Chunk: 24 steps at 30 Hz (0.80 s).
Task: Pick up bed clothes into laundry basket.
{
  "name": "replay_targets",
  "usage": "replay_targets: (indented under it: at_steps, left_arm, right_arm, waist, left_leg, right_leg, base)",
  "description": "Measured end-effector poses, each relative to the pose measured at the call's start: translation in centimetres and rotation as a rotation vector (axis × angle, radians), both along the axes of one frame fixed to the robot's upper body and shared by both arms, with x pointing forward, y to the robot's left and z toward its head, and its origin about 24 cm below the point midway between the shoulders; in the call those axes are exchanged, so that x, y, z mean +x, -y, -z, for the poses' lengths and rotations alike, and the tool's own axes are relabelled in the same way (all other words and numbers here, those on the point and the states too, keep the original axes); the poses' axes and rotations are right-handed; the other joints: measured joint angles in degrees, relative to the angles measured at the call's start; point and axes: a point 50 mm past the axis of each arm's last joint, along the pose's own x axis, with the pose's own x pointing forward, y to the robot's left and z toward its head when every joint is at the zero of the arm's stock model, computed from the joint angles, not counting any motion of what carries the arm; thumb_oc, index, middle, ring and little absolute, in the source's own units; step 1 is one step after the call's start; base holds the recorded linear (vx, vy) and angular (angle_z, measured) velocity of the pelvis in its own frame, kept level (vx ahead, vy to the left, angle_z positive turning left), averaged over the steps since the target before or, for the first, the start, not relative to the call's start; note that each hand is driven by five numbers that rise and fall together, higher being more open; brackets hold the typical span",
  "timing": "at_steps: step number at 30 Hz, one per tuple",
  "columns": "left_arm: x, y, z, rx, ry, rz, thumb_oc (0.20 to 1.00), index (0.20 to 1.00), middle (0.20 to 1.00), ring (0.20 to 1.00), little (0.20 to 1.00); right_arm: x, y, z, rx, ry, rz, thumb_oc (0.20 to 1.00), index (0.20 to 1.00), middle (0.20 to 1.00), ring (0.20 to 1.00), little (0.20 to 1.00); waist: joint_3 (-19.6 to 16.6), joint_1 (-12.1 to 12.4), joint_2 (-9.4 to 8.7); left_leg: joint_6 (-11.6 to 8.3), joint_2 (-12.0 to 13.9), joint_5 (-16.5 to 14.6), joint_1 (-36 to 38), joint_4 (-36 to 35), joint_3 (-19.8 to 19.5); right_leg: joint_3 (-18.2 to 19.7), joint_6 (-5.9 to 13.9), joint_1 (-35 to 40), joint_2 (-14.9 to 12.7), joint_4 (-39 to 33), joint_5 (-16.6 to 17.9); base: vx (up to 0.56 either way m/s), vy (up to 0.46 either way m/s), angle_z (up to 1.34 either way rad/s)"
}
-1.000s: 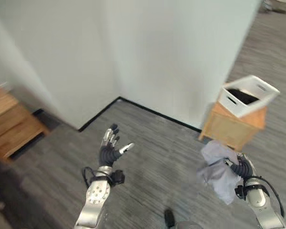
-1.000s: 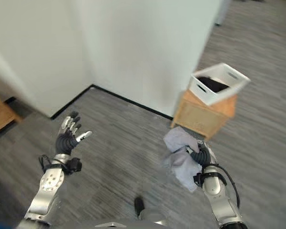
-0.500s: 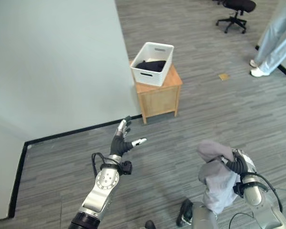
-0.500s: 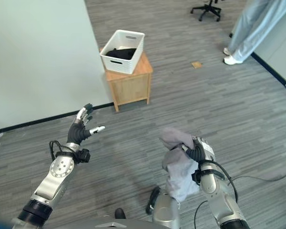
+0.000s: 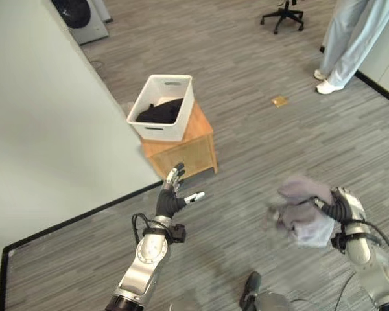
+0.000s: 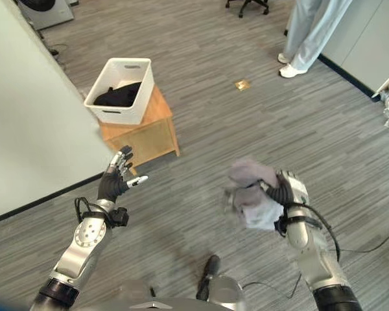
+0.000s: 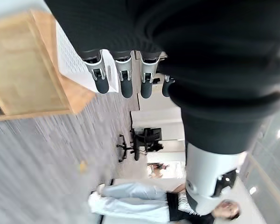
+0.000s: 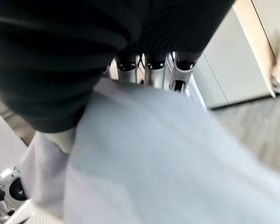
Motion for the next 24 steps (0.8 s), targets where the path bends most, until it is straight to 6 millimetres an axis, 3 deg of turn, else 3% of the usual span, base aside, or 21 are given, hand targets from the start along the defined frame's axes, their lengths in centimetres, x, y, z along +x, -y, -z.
replay_targets:
  at_steps: [1, 2, 3, 4, 6, 7, 8, 9, 10, 11, 12, 13, 14, 16, 17, 19, 21, 22, 23, 24]
  left_arm:
    - [-0.5, -0.6, 0.5, 0.008, -0.020, -0.021, 1.000, 1.000, 1.000, 1.000, 1.000]
    - [-0.8, -1.1, 0.8, 0.010, -0.036, -0.040, 1.000, 1.000, 1.000, 1.000, 1.000]
    - [-1.5, -1.9, 1.5, -0.004, -0.075, -0.064, 1.000, 1.000, 1.000, 1.000, 1.000]
    - [-1.6, -2.2, 1.8, -0.006, -0.087, -0.083, 1.000, 1.000, 1.000, 1.000, 1.000]
    - [-2.0, -2.8, 2.4, -0.011, -0.114, -0.111, 1.000, 1.000, 1.000, 1.000, 1.000]
    - [-2.0, -2.9, 2.5, -0.008, -0.121, -0.114, 1.000, 1.000, 1.000, 1.000, 1.000]
    - [-2.1, -3.1, 2.5, -0.001, -0.122, -0.115, 1.000, 1.000, 1.000, 1.000, 1.000]
    - [-2.3, -3.4, 2.6, 0.011, -0.128, -0.119, 1.000, 1.000, 1.000, 1.000, 1.000]
    - [-2.3, -3.9, 2.5, 0.026, -0.129, -0.127, 1.000, 1.000, 1.000, 1.000, 1.000]
    - [-2.2, -3.9, 3.0, 0.029, -0.155, -0.126, 1.000, 1.000, 1.000, 1.000, 1.000]
    - [-2.3, -3.5, 3.1, 0.034, -0.161, -0.106, 1.000, 1.000, 1.000, 1.000, 1.000]
    - [-2.3, -3.5, 3.0, 0.044, -0.158, -0.090, 1.000, 1.000, 1.000, 1.000, 1.000]
    - [-2.0, -3.6, 2.5, 0.054, -0.136, -0.081, 1.000, 1.000, 1.000, 1.000, 1.000]
    - [-1.2, -3.9, 1.5, 0.072, -0.097, -0.081, 1.000, 1.000, 1.000, 1.000, 1.000]
    - [-1.1, -4.1, 1.3, 0.075, -0.090, -0.086, 1.000, 1.000, 1.000, 1.000, 1.000]
    - [-0.6, -4.6, 0.7, 0.077, -0.062, -0.108, 1.000, 1.000, 1.000, 1.000, 1.000]
    - [-0.4, -4.6, 0.4, 0.077, -0.052, -0.104, 1.000, 1.000, 1.000, 1.000, 1.000]
    - [-0.3, -4.3, 0.7, 0.068, -0.059, -0.099, 1.000, 1.000, 1.000, 1.000, 1.000]
    - [-0.2, -4.4, 1.1, 0.073, -0.077, -0.101, 1.000, 1.000, 1.000, 1.000, 1.000]
    - [-0.4, -4.4, 1.5, 0.080, -0.097, -0.099, 1.000, 1.000, 1.000, 1.000, 1.000]
  right_arm:
    - [0.6, -0.4, -0.8, -0.006, 0.028, -0.021, 0.200, 0.200, 0.200, 0.200, 0.200]
    - [0.9, -0.4, -1.3, -0.011, 0.048, -0.028, 0.200, 0.200, 0.200, 0.200, 0.200]
    - [1.2, -0.3, -2.4, -0.021, 0.084, -0.034, 0.200, 0.200, 0.200, 0.200, 0.200]
    - [1.5, -0.3, -2.8, -0.027, 0.094, -0.037, 0.200, 0.200, 0.200, 0.200, 0.200]
    - [1.8, -0.3, -3.3, -0.038, 0.106, -0.050, 0.200, 0.200, 0.200, 0.200, 0.200]
    - [2.0, 0.3, -4.3, -0.070, 0.126, -0.046, 0.200, 0.200, 0.200, 0.200, 0.200]
    - [2.0, 0.6, -4.6, -0.073, 0.130, -0.045, 0.200, 0.200, 0.200, 0.200, 0.200]
    - [2.0, 0.8, -4.8, -0.080, 0.132, -0.043, 0.200, 0.200, 0.200, 0.200, 0.200]
    - [2.1, 0.8, -4.7, -0.070, 0.136, -0.034, 0.200, 0.200, 0.200, 0.200, 0.200]
    - [2.5, 1.2, -4.3, -0.075, 0.113, -0.017, 0.200, 0.200, 0.200, 0.200, 0.200]
    - [2.6, 1.6, -4.2, -0.095, 0.093, -0.007, 0.200, 0.200, 0.200, 0.200, 0.200]
    - [2.6, 1.7, -4.2, -0.099, 0.090, -0.003, 0.200, 0.200, 0.200, 0.200, 0.200]
    - [2.9, 1.9, -4.8, -0.118, 0.100, -0.007, 0.200, 0.200, 0.200, 0.200, 0.200]
    - [3.5, 2.6, -7.0, -0.191, 0.145, -0.011, 0.200, 0.200, 0.200, 0.200, 0.200]
    - [3.7, 2.9, -7.9, -0.210, 0.168, -0.005, 0.200, 0.200, 0.200, 0.200, 0.200]
    - [4.1, 3.4, -10.4, -0.264, 0.234, 0.005, 0.200, 0.200, 0.200, 0.200, 0.200]
    - [3.9, 4.2, -11.7, -0.308, 0.266, 0.029, 0.200, 0.200, 0.200, 0.200, 0.200]
    - [3.8, 4.8, -12.3, -0.305, 0.289, 0.055, 0.200, 0.200, 0.200, 0.200, 0.200]
    - [3.6, 5.2, -12.4, -0.304, 0.294, 0.069, 0.200, 0.200, 0.200, 0.200, 0.200]
    - [3.6, 5.3, -12.6, -0.306, 0.298, 0.075, 0.200, 0.200, 0.200, 0.200, 0.200]
  waist:
    - [0.2, 1.7, -0.68]
    - [0.1, 2.3, -1.35]
    - [-0.3, 3.2, -0.70]
    - [-0.2, 3.2, -0.62]
    - [-1.0, 4.0, -0.19]
    - [-2.2, 4.7, 1.03]
    - [-2.4, 4.8, 0.10]
    - [-4.5, 4.9, 0.25]
    - [-5.2, 4.9, -1.59]
    - [-5.2, 4.2, -2.19]
    - [-5.2, 3.2, -1.49]
    - [-5.3, 2.9, -1.53]
    - [-5.1, 2.6, -1.87]
    - [-4.3, 1.5, -0.93]
    - [-4.1, 1.2, -0.57]
    - [-3.7, 1.5, 0.11]
    - [-3.7, 0.0, 0.26]
    - [-3.8, 0.0, -0.07]
    - [-3.9, -0.7, -0.15]
    - [-3.8, -1.4, -0.54]
  left_leg:
    - [0.00, 0.2, 0.0, -3.4, -4.4, 0.6]
    - [0.34, 0.1, 0.2, -5.1, -9.3, 1.7]
    - [1.84, -1.0, 1.3, -6.9, -24.0, 5.5]
    - [2.63, -2.7, 1.8, -5.6, -32.9, 6.2]
    - [3.86, -6.1, 3.0, -3.8, -46.8, 11.1]
    - [5.09, -6.5, 3.2, -3.0, -49.5, 20.0]
    - [5.78, -6.2, 3.6, -2.8, -47.4, 22.6]
    - [8.17, -6.9, 5.2, -2.3, -46.3, 23.5]
    - [11.75, -9.2, 7.2, -1.6, -45.8, 22.7]
    - [16.21, -11.8, 5.5, 1.1, -46.1, 20.2]
    - [18.26, -12.2, 5.8, 3.5, -48.1, 18.4]
    - [18.86, -13.4, 6.1, 5.5, -49.9, 16.9]
    - [19.58, -14.7, 5.0, 8.5, -51.9, 14.2]
    - [19.38, -15.5, 3.4, 11.1, -52.3, 10.7]
    - [19.33, -15.6, 3.4, 12.3, -52.9, 10.8]
    - [19.00, -16.0, 3.3, 15.3, -54.0, 7.2]
    - [17.60, -16.1, 2.3, 15.6, -54.1, 4.3]
    - [15.86, -15.6, 1.1, 16.4, -55.0, 0.3]
    - [15.64, -15.2, 1.2, 16.1, -54.9, -1.8]
    - [15.54, -15.2, 1.2, 16.2, -54.9, -2.1]
  right_leg:
    - [0.7, -0.29, 1.3, 0.3, -0.7, -0.4]
    - [0.7, 1.66, 2.6, 0.6, -2.1, -1.5]
    - [-0.1, 5.07, 5.8, 2.2, -4.5, -3.9]
    - [-0.7, 4.01, 6.8, 2.5, -4.1, -3.3]
    - [-2.3, 4.04, 9.9, 2.4, -4.1, -3.9]
    - [-3.9, 4.41, 12.1, 2.8, -4.4, -5.3]
    - [-4.4, 5.34, 13.5, 2.8, -4.4, -6.3]
    - [-4.7, 6.29, 14.7, 2.4, -3.8, -7.4]
    - [-5.2, 6.94, 16.1, 1.4, -2.5, -8.4]
    - [-5.5, 7.35, 15.0, -2.5, 9.1, -8.7]
    - [-5.6, 7.83, 11.4, -6.7, 23.1, -8.4]
    - [-5.2, 8.70, 9.0, -9.4, 30.6, -7.8]
    - [-2.4, 10.80, 4.6, -11.6, 38.1, -7.3]
    - [0.4, 11.55, -3.3, -14.7, 47.9, -6.2]
    - [0.8, 11.74, -5.6, -15.5, 48.2, -6.3]
    - [2.4, 10.54, -10.4, -15.9, 35.1, -6.6]
    - [5.8, 10.35, -10.9, -14.2, 23.0, -4.5]
    - [14.4, 10.08, -12.3, -10.2, 14.7, -3.0]
    - [20.9, 9.85, -11.8, -7.7, 9.9, -1.9]
    - [22.9, 9.60, -11.7, -6.6, 6.8, 0.4]
  base:
    - [0.42, 0.135, -0.47]
    - [0.48, 0.188, -0.31]
    - [0.60, 0.211, -0.07]
    - [0.40, 0.161, 0.04]
    - [0.33, 0.106, 0.19]
    - [0.43, 0.127, 0.29]
    - [0.49, 0.140, 0.37]
    - [0.48, 0.175, 0.40]
    - [0.44, 0.238, 0.68]
    - [0.42, 0.260, 0.85]
    - [0.35, 0.200, 0.98]
    - [0.35, 0.094, 0.91]
    - [0.24, 0.044, 0.83]
    - [0.19, -0.034, 0.94]
    - [0.24, -0.192, 1.03]
    - [0.17, -0.199, 1.01]
    - [0.15, -0.197, 1.39]
    - [0.16, -0.190, 1.59]
    - [0.17, -0.148, 1.61]
    - [0.13, -0.151, 1.43]
